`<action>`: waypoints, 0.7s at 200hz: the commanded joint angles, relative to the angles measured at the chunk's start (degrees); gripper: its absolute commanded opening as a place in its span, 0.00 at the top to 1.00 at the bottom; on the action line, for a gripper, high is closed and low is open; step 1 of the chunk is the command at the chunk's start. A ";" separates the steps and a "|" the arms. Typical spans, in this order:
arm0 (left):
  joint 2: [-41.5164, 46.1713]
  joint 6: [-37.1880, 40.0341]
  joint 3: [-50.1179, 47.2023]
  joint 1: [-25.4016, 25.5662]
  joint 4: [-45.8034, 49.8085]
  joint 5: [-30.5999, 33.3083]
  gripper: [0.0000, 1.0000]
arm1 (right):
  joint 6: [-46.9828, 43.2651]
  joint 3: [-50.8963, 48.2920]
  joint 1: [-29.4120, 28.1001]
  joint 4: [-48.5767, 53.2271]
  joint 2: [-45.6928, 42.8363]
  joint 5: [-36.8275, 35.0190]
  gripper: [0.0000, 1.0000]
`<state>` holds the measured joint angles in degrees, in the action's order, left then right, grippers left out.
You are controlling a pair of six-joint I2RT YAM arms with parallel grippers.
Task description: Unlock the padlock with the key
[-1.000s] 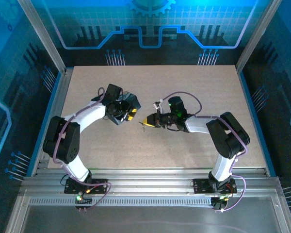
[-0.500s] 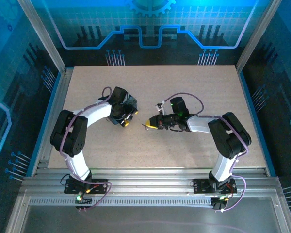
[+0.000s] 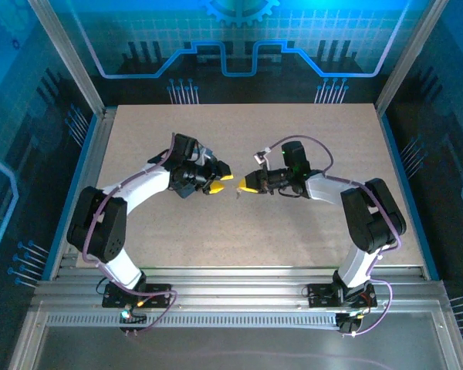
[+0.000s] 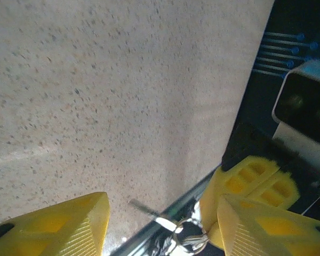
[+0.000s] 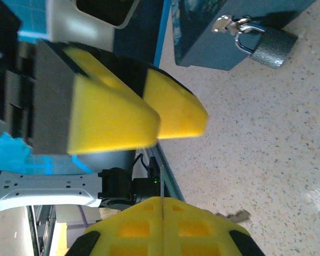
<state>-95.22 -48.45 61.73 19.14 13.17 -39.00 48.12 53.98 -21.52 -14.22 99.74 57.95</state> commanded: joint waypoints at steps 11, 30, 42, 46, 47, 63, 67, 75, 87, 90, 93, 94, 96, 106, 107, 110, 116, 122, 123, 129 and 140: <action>0.47 1.53 -2.46 -0.41 -8.62 -8.98 0.45 | -0.79 1.96 0.84 1.52 0.60 4.10 1.00; 0.87 0.43 -3.09 -0.55 -11.61 -10.47 0.47 | -0.57 2.47 0.87 1.61 0.87 4.45 1.00; 0.91 -1.12 -3.66 -0.51 -14.24 -11.66 0.49 | -0.06 2.93 0.87 1.40 1.27 4.75 1.00; 0.87 -1.71 -3.91 -0.55 -15.24 -12.06 0.49 | 0.22 3.11 0.86 1.16 1.39 4.76 1.00; 0.85 -1.77 -3.95 -0.53 -15.43 -12.15 0.50 | 0.22 3.18 0.86 1.14 1.41 4.74 1.00; 0.83 -2.99 -4.64 -0.62 -17.59 -13.08 0.53 | 1.33 3.73 0.86 0.11 1.72 5.14 1.00; 0.83 -3.20 -4.77 -0.59 -17.92 -13.27 0.53 | 1.57 3.81 0.92 -0.12 1.83 5.15 1.00; 0.90 -3.55 -5.23 -0.66 -18.77 -13.59 0.55 | 2.31 3.99 0.92 -0.86 2.00 5.32 1.00; 1.03 -4.21 -5.82 -0.68 -20.03 -14.07 0.57 | 3.23 3.99 0.84 -2.13 2.10 5.50 1.00; 1.08 -4.20 -5.90 -0.68 -20.16 -14.20 0.58 | 3.43 4.09 0.84 -2.65 2.07 5.48 1.00; 1.09 -4.30 -5.99 -0.72 -20.24 -14.25 0.59 | 3.59 4.05 0.79 -2.90 2.16 5.51 1.00; 1.09 -4.34 -6.00 -0.74 -20.31 -14.25 0.59 | 3.62 4.04 0.79 -2.91 2.18 5.51 1.00; 1.15 -4.43 -6.08 -0.78 -20.40 -14.30 0.59 | 3.71 4.03 0.78 -2.92 2.20 5.55 1.00; 1.26 -4.58 -6.27 -0.85 -20.89 -14.43 0.61 | 4.33 4.01 0.78 -3.62 2.29 5.59 1.00; 1.26 -4.57 -6.32 -0.85 -20.85 -14.48 0.62 | 4.47 3.98 0.78 -3.80 2.29 5.59 1.00; 1.26 -4.55 -6.36 -0.93 -20.89 -14.57 0.62 | 5.06 3.78 0.80 -4.65 2.36 5.65 1.00; 1.26 -4.67 -6.51 -0.99 -21.10 -14.60 0.63 | 6.30 3.52 0.85 -6.19 2.51 5.82 1.00; 1.34 -4.82 -6.67 -1.03 -21.39 -14.76 0.64 | 7.39 3.51 0.86 -7.49 2.66 5.84 1.00; 1.35 -4.82 -6.69 -1.03 -21.41 -14.77 0.64 | 7.59 3.46 0.86 -7.71 2.70 5.85 1.00; 1.43 -4.96 -6.80 -1.13 -21.67 -14.91 0.65 | 8.65 3.30 0.87 -9.11 2.86 5.90 1.00; 1.68 -5.21 -7.14 -1.29 -22.17 -15.05 0.66 | 9.21 3.52 0.91 -9.42 3.12 5.90 1.00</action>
<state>-95.22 -52.60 55.96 18.33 -6.42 -51.48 53.69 56.38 -21.19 -18.68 101.45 62.19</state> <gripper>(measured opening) 0.348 0.041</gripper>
